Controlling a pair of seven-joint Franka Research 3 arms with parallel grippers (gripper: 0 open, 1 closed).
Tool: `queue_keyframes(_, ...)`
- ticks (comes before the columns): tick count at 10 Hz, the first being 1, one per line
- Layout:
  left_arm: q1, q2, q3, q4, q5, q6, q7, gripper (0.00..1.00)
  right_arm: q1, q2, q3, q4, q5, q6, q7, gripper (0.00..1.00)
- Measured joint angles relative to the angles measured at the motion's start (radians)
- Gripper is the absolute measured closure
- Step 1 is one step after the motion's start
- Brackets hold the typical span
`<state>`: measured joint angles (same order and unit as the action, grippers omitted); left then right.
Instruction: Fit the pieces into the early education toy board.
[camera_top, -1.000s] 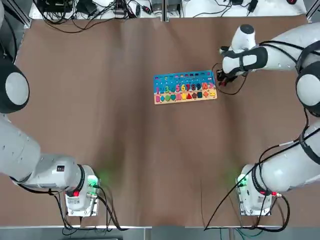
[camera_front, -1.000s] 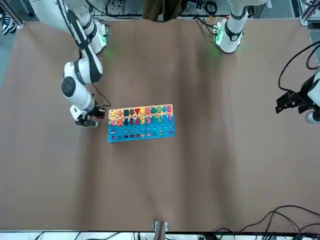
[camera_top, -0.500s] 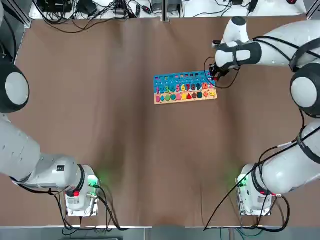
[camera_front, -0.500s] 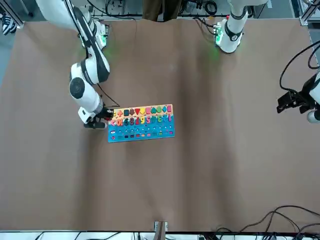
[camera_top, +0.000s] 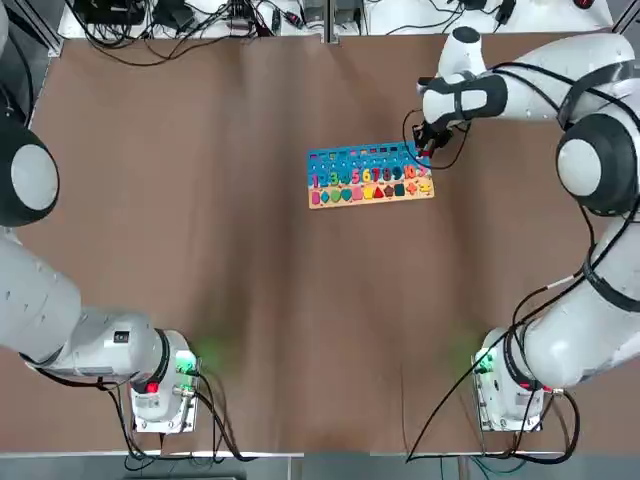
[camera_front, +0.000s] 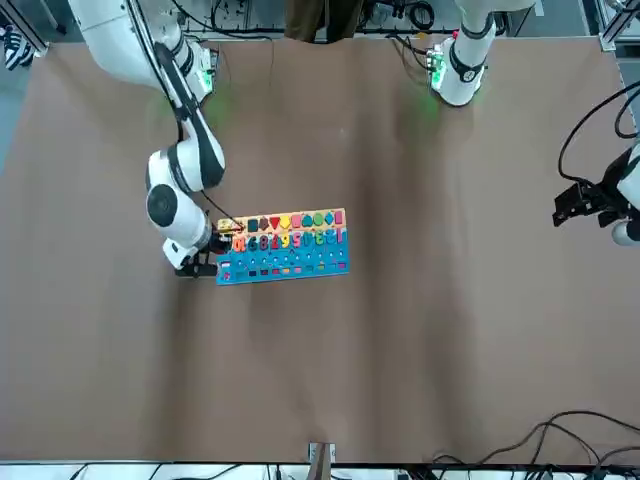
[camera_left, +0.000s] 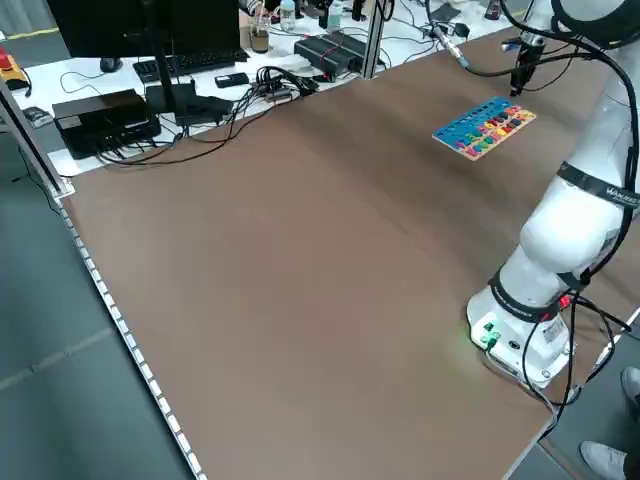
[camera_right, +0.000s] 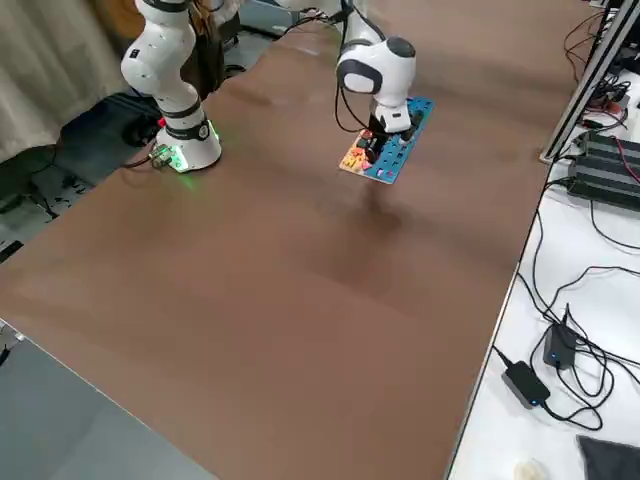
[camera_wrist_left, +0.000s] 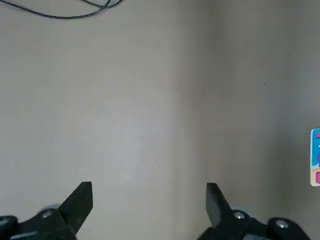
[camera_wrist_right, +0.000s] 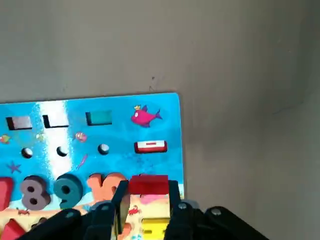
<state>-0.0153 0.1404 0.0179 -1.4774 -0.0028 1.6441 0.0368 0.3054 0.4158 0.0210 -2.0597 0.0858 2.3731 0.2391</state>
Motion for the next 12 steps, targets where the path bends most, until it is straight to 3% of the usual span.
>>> queue_keyframes(12, -0.004, 0.000, -0.003, 0.001, 0.000, 0.000, -0.001, 0.00, 0.000, 0.097, -0.002, 0.063, 0.000, -0.003, -0.019, 0.64)
